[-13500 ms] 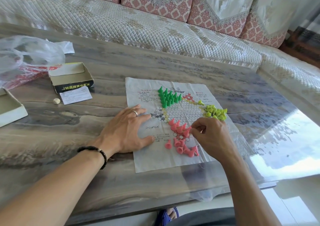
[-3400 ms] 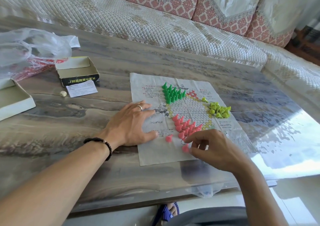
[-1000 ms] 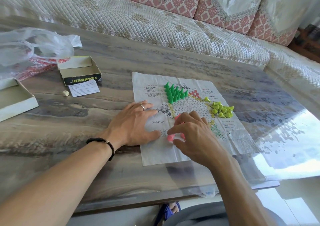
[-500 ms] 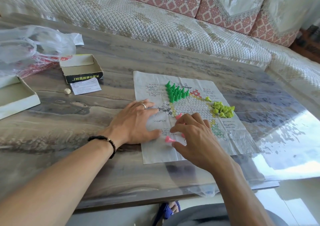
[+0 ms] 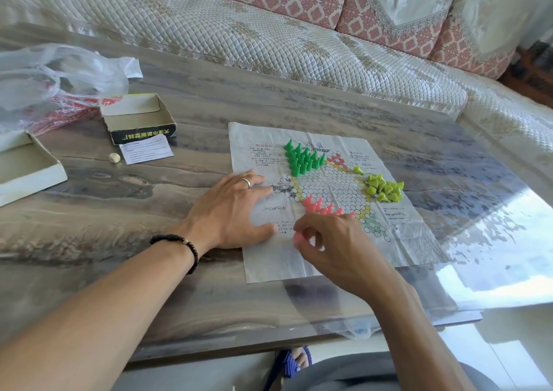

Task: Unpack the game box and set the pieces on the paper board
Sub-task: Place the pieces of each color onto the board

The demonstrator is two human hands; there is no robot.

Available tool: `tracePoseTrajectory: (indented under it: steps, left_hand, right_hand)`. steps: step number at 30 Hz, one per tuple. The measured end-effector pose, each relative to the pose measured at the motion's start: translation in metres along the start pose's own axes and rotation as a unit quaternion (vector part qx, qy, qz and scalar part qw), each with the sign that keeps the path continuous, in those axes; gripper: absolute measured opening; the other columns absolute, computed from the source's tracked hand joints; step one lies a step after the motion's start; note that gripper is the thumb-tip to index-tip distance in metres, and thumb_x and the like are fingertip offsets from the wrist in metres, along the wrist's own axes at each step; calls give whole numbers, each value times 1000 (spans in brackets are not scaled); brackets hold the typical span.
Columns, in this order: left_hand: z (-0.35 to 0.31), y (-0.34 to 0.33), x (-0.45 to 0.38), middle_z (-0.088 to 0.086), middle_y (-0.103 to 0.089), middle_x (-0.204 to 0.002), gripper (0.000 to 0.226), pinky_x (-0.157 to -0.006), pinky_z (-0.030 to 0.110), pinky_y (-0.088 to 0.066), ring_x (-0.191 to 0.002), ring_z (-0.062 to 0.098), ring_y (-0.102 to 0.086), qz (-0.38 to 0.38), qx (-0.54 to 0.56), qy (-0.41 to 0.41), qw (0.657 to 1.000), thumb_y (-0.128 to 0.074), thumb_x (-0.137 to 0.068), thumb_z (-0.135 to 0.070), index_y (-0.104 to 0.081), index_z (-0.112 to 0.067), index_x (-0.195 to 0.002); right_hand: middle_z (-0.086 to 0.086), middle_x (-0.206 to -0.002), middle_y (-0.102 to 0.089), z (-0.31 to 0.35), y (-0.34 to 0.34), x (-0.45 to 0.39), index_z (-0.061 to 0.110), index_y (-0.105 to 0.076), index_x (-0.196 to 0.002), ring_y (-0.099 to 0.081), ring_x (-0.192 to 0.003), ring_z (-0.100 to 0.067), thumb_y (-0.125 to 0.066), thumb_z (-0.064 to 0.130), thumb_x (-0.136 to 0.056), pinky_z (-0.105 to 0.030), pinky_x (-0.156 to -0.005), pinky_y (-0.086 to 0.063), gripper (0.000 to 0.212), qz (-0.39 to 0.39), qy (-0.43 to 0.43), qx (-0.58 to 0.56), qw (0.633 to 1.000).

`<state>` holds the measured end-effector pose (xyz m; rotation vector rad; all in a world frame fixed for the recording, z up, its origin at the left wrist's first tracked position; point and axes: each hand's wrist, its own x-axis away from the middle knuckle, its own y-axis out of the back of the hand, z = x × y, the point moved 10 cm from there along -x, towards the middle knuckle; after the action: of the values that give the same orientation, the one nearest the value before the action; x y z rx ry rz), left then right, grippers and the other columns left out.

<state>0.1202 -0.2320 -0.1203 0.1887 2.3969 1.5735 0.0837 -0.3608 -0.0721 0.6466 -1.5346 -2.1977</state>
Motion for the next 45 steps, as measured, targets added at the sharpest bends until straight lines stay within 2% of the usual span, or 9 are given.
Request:
tracePoseTrajectory:
  steps: [3,7,10,17,24,33,39,42,45]
  left_hand:
    - [0,1,0,0,-33,-154,96,-118,33,-16,-145,14,-18,-5,-1,-1,1000,-35,-62,-77,-44,-24,-142]
    - [-1,3,0,1,-34,-153,99,-117,33,-17,-145,15,-19,-10,4,-2,1000,-33,-61,-78,-45,-22,-141]
    - [-3,1,1,0,-33,-154,100,-118,31,-14,-146,13,-16,-8,-6,-10,1000,-30,-62,-79,-44,-22,-143]
    - [-4,1,2,-2,-32,-154,98,-117,28,-7,-146,10,-14,-8,-12,-15,1000,-30,-63,-79,-43,-23,-143]
    - [-5,0,2,-2,-32,-155,100,-117,27,-8,-146,10,-13,-8,-16,-14,1000,-29,-62,-79,-42,-23,-143]
    - [-6,1,2,-2,-31,-155,92,-117,27,-6,-146,10,-13,-7,-12,-13,1000,-39,-67,-74,-42,-23,-144]
    - [-7,0,2,-3,-29,-156,89,-116,26,-4,-146,10,-10,4,-22,-11,1000,-40,-70,-72,-39,-24,-145]
    - [-7,-2,1,-3,-27,-156,92,-119,31,-4,-147,10,-7,9,-32,-12,999,-32,-69,-76,-37,-25,-146]
    - [-7,-5,-1,-4,-23,-158,97,-120,38,-4,-147,11,-3,20,-37,-14,999,-22,-69,-81,-33,-25,-147]
  right_hand:
    - [9,-65,-61,-11,8,4,14,-70,-82,-51,-55,-7,-62,18,-87,-26,-59,-45,11,-12,-14,1,1000]
    - [0,-68,-63,-29,15,10,11,-72,-80,-53,-61,-13,-63,20,-89,-27,-62,-42,16,5,-42,6,999]
    - [3,-67,-66,-40,15,14,15,-74,-76,-56,-63,-7,-66,20,-86,-20,-62,-45,13,29,-77,7,997]
    - [7,-72,-68,-45,9,14,18,-74,-83,-58,-66,-3,-70,21,-84,-11,-59,-42,5,31,-104,20,994]
    - [10,-69,-65,-48,14,15,22,-72,-81,-54,-63,-2,-69,15,-80,-18,-60,-43,7,15,-115,10,993]
    - [12,-72,-64,-46,15,12,18,-73,-88,-48,-57,7,-68,12,-82,-5,-57,-37,10,-9,-106,10,994]
    - [14,-67,-65,-51,25,15,28,-70,-93,-57,-63,2,-73,23,-78,-11,-58,-43,16,-34,-118,-8,992]
    - [15,-69,-64,-57,35,14,28,-70,-94,-57,-56,-4,-69,31,-81,-29,-62,-52,13,-64,-126,3,990]
    - [15,-69,-62,-67,46,12,23,-71,-96,-58,-57,-8,-68,32,-83,-35,-61,-53,16,-99,-134,0,986]
